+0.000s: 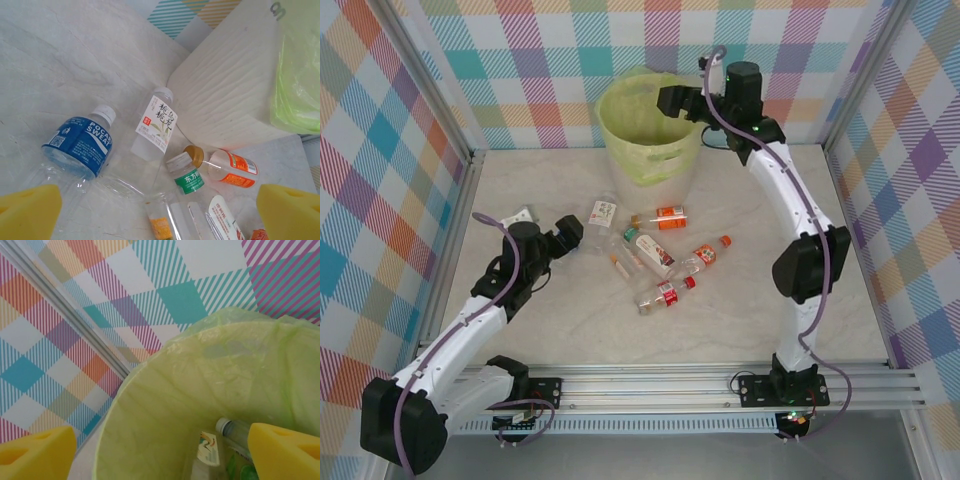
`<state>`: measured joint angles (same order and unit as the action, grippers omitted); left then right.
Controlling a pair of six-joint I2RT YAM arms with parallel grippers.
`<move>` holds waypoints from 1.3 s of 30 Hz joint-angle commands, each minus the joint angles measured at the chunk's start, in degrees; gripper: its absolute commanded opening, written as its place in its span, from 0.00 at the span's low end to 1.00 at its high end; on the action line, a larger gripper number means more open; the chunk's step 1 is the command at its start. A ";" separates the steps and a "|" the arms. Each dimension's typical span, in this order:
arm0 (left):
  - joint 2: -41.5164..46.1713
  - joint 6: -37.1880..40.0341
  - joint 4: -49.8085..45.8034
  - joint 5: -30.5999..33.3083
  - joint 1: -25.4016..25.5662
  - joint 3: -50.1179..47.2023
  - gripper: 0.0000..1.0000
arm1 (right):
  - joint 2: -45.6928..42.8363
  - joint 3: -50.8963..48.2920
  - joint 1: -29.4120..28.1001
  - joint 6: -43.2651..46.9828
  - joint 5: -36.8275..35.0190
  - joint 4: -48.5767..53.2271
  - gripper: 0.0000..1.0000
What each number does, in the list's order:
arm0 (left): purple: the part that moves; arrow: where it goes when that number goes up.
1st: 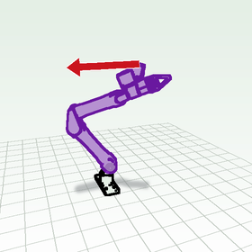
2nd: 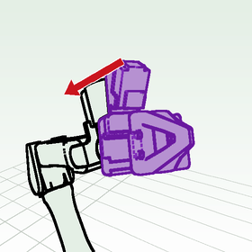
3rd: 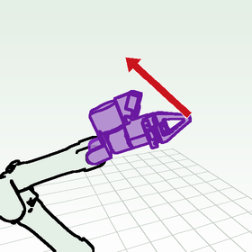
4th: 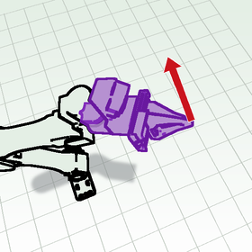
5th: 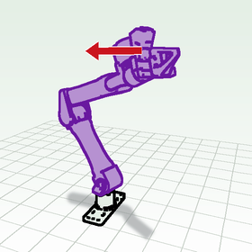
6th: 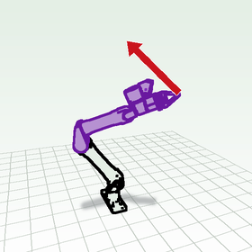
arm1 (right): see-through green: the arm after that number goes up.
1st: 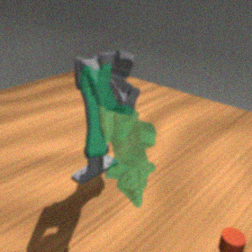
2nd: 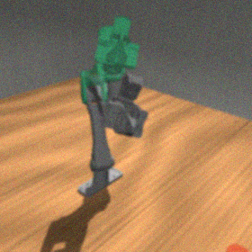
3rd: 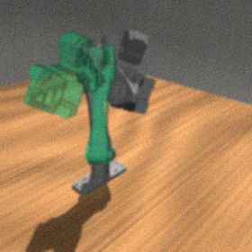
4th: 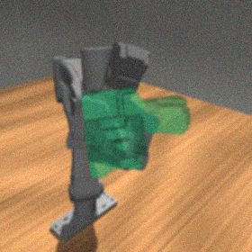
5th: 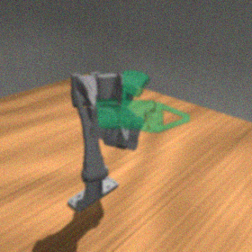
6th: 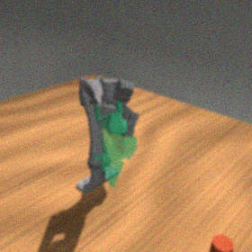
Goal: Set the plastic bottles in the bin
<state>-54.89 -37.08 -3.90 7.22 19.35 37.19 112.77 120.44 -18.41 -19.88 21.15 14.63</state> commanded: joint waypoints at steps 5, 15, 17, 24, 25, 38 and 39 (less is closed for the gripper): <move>-3.89 4.98 0.01 -6.94 -5.04 2.36 1.00 | -17.55 -22.07 -0.33 1.31 -3.09 -12.73 1.00; -17.33 13.99 -11.51 -2.71 -7.58 12.85 1.00 | -35.94 -46.47 -0.36 5.37 -15.18 -13.97 1.00; -19.39 15.23 -14.37 -3.16 -8.38 14.00 1.00 | -38.68 -50.15 -0.32 5.83 -16.46 -13.99 1.00; -24.70 21.72 -19.32 -8.17 -9.84 16.49 1.00 | -46.32 -61.52 -0.38 4.46 -25.66 -14.86 1.00; -25.06 22.08 -19.39 -8.27 -9.99 16.42 1.00 | -46.90 -62.49 -0.37 4.03 -26.88 -15.06 1.00; -35.83 24.85 -20.12 -10.75 -10.43 19.80 1.00 | -45.86 -59.74 -0.33 0.28 -27.42 -8.06 1.00; -36.62 25.23 -20.27 -10.39 -10.39 20.22 1.00 | -45.72 -59.47 -0.38 0.24 -27.55 -7.98 1.00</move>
<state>-89.89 -13.78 -22.57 -3.40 9.93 55.09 66.70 58.35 -18.41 -17.98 -5.61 6.22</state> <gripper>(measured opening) 0.999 0.996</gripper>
